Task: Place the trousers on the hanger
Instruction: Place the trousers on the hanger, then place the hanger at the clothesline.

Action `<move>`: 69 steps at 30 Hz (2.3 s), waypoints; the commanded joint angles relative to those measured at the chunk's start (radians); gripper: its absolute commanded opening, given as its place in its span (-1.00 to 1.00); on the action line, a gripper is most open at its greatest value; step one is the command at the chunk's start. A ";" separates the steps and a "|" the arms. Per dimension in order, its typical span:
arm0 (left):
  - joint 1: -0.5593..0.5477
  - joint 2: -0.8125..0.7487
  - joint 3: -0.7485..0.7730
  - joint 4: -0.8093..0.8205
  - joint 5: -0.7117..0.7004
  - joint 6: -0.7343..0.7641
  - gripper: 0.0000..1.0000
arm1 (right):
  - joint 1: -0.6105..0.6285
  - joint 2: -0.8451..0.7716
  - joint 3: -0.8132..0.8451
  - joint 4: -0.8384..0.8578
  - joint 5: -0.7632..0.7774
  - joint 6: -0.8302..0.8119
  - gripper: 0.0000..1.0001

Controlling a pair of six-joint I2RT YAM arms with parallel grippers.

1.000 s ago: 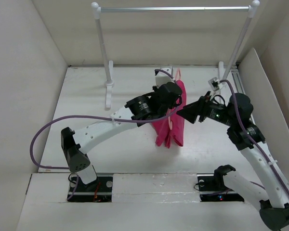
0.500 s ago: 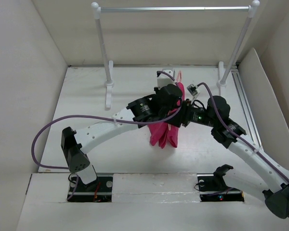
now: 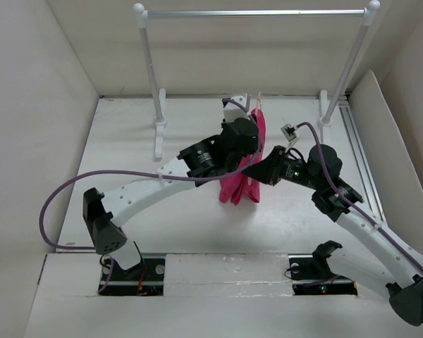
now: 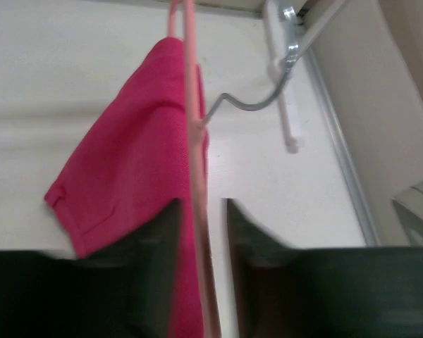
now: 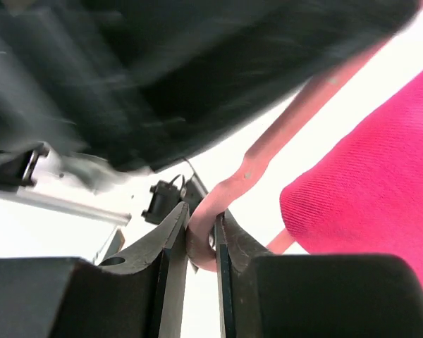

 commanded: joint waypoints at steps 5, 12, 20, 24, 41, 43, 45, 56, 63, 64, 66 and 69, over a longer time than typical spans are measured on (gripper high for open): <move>0.010 -0.197 0.079 0.185 0.048 0.052 0.42 | -0.131 0.039 0.151 0.131 -0.011 -0.031 -1.00; 0.010 -0.295 0.073 0.225 0.041 0.115 0.98 | -0.246 0.160 0.335 0.125 -0.067 -0.080 -1.00; 0.076 -0.413 -0.096 0.191 0.024 0.083 0.98 | -0.416 0.286 0.551 0.125 -0.111 -0.123 -1.00; 0.076 -0.444 -0.177 0.168 0.002 0.084 0.98 | -0.481 0.345 0.618 0.212 -0.146 -0.092 -1.00; 0.076 -0.416 -0.202 0.171 0.013 0.123 0.98 | -0.663 0.272 0.776 0.318 -0.140 -0.029 -1.00; 0.076 -0.407 -0.195 0.173 0.024 0.124 0.98 | -0.694 0.273 0.785 0.317 -0.149 -0.028 -1.00; 0.076 -0.405 -0.195 0.178 0.031 0.123 0.98 | -0.736 0.284 0.791 0.327 -0.156 -0.019 -1.00; 0.076 -0.395 -0.202 0.165 0.039 0.114 0.98 | -0.845 0.404 0.857 0.399 -0.128 0.012 -1.00; 0.076 -0.382 -0.221 0.158 0.057 0.095 0.98 | -0.874 0.425 0.874 0.472 -0.099 0.067 -1.00; 0.076 -0.381 -0.223 0.159 0.059 0.095 0.98 | -0.886 0.425 0.877 0.469 -0.093 0.064 -1.00; 0.076 -0.381 -0.226 0.162 0.064 0.094 0.98 | -0.912 0.434 0.885 0.470 -0.094 0.066 -1.00; 0.076 -0.378 -0.226 0.165 0.068 0.091 0.98 | -0.937 0.442 0.889 0.482 -0.090 0.080 -1.00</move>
